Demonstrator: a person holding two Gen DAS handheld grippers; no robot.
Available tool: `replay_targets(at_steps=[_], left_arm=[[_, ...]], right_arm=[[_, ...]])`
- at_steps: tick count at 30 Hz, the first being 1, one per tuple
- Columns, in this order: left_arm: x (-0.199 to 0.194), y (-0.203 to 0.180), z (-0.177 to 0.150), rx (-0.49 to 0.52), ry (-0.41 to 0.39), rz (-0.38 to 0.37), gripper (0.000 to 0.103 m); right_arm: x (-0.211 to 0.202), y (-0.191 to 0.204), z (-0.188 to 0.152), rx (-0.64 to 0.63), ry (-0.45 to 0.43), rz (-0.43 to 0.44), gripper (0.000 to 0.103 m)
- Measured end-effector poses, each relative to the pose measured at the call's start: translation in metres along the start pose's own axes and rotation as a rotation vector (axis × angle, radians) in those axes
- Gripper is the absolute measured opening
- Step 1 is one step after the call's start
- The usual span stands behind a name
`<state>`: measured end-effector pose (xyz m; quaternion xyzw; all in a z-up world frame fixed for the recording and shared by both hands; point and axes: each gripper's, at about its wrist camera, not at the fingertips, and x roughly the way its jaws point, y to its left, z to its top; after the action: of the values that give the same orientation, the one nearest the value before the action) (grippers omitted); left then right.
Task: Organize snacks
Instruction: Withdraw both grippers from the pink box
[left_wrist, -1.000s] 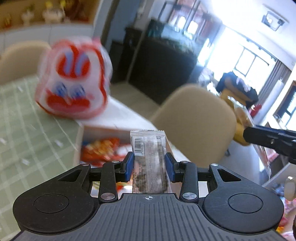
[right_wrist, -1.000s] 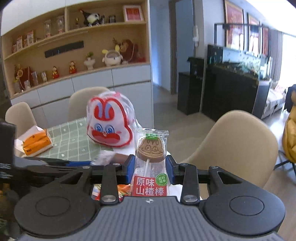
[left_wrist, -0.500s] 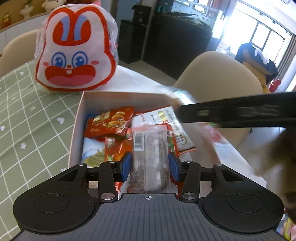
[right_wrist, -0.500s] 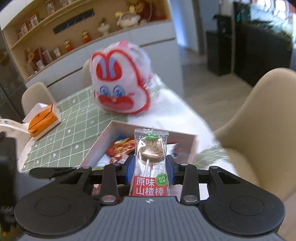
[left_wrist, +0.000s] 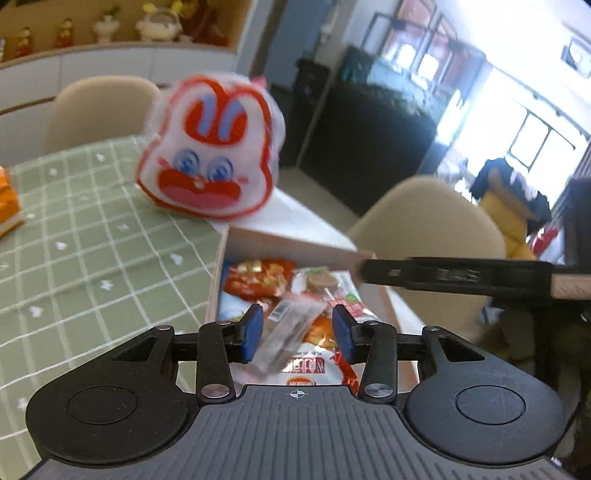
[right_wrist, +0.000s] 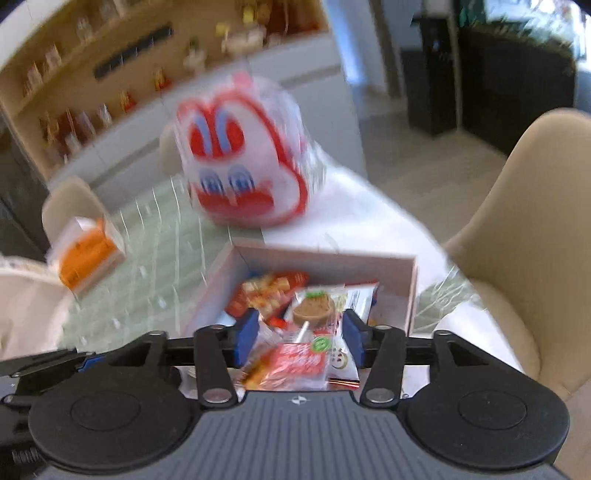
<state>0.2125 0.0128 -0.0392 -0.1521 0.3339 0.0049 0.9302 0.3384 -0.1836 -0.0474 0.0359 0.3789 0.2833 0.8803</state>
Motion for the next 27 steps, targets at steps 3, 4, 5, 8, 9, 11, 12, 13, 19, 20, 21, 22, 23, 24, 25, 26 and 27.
replay_targets(at_steps=[3, 4, 5, 8, 9, 11, 12, 13, 19, 20, 21, 22, 23, 24, 25, 26, 27], left_arm=[[-0.036, -0.002, -0.003, 0.020, -0.025, 0.034, 0.046], [-0.049, -0.002, -0.006, 0.028, -0.024, 0.029, 0.046], [-0.059, -0.004, -0.010, 0.038, -0.020, 0.025, 0.046], [-0.089, -0.009, -0.028, 0.077, 0.002, 0.016, 0.044], [-0.097, -0.010, -0.036, 0.091, 0.018, 0.022, 0.042], [-0.111, -0.014, -0.053, 0.121, 0.040, 0.014, 0.031], [-0.118, -0.016, -0.061, 0.136, 0.045, 0.008, 0.026], [-0.125, -0.018, -0.070, 0.151, 0.049, 0.005, 0.022], [-0.160, -0.027, -0.098, 0.186, -0.007, 0.028, 0.016], [-0.164, -0.029, -0.098, 0.188, -0.017, 0.032, 0.016], [-0.168, -0.031, -0.099, 0.186, -0.030, 0.036, 0.016], [-0.171, -0.031, -0.099, 0.186, -0.035, 0.037, 0.016], [-0.174, -0.033, -0.100, 0.180, -0.034, 0.039, 0.016], [-0.175, -0.033, -0.101, 0.172, -0.029, 0.037, 0.016], [-0.175, -0.034, -0.102, 0.165, -0.019, 0.026, 0.016], [-0.176, -0.035, -0.102, 0.162, -0.011, 0.008, 0.016], [-0.177, -0.036, -0.103, 0.156, -0.008, -0.008, 0.016]], right_arm=[[-0.048, 0.018, -0.013, -0.002, -0.066, -0.047, 0.059], [-0.063, 0.026, -0.020, 0.002, -0.073, -0.069, 0.060], [-0.076, 0.032, -0.028, 0.009, -0.073, -0.087, 0.062], [-0.112, 0.052, -0.060, 0.028, -0.063, -0.116, 0.064], [-0.121, 0.057, -0.072, 0.029, -0.061, -0.113, 0.065], [-0.136, 0.069, -0.096, 0.027, -0.041, -0.119, 0.065], [-0.141, 0.075, -0.108, 0.028, -0.025, -0.131, 0.065], [-0.146, 0.081, -0.119, 0.027, -0.014, -0.141, 0.065], [-0.172, 0.107, -0.160, 0.000, -0.008, -0.178, 0.065], [-0.176, 0.110, -0.162, -0.003, -0.012, -0.189, 0.065], [-0.179, 0.111, -0.165, -0.002, -0.018, -0.197, 0.065], [-0.183, 0.111, -0.166, 0.004, -0.025, -0.196, 0.065], [-0.186, 0.111, -0.166, 0.013, -0.030, -0.189, 0.065], [-0.189, 0.110, -0.166, 0.019, -0.033, -0.185, 0.065], [-0.192, 0.110, -0.165, 0.024, -0.036, -0.183, 0.065], [-0.194, 0.110, -0.164, 0.022, -0.041, -0.181, 0.065], [-0.196, 0.111, -0.163, 0.013, -0.047, -0.182, 0.065]])
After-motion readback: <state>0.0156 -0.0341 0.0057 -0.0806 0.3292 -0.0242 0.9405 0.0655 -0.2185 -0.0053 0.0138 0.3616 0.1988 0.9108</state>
